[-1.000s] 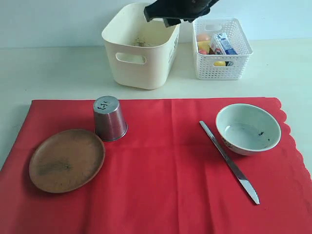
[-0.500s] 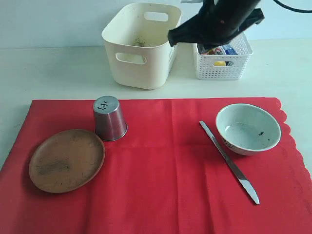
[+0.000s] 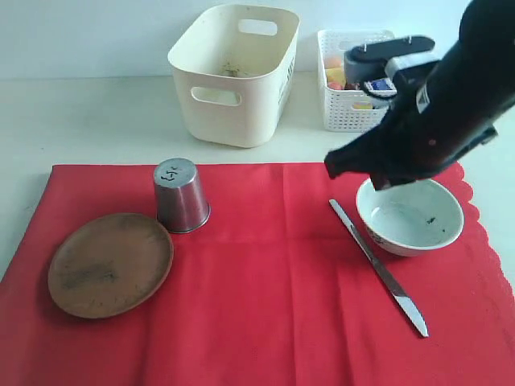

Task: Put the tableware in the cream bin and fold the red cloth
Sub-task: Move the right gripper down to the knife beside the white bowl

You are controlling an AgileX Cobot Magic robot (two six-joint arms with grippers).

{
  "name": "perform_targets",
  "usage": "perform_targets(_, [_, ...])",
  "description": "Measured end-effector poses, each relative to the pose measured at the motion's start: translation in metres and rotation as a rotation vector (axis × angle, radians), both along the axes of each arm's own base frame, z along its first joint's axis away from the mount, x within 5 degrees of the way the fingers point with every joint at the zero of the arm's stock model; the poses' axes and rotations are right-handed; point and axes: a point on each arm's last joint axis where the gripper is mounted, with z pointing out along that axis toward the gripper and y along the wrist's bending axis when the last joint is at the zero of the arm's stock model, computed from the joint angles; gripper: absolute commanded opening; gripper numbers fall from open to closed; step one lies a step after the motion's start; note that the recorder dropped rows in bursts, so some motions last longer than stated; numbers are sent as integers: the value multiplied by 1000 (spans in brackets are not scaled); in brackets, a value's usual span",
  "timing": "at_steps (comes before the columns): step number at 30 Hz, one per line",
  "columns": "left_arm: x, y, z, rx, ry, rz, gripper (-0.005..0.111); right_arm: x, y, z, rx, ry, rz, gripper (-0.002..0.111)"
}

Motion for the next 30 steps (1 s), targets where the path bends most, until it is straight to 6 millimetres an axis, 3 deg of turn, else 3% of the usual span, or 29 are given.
perform_targets(7, [0, 0, 0, 0, 0, 0, 2, -25, -9, -36, 0, 115, -17, 0])
perform_targets(16, [0, 0, 0, 0, 0, 0, 2, -44, 8, -52, 51, 108, 65, 2])
perform_targets(30, [0, 0, 0, 0, 0, 0, 2, -33, 1, -89, -94, 136, -74, 42])
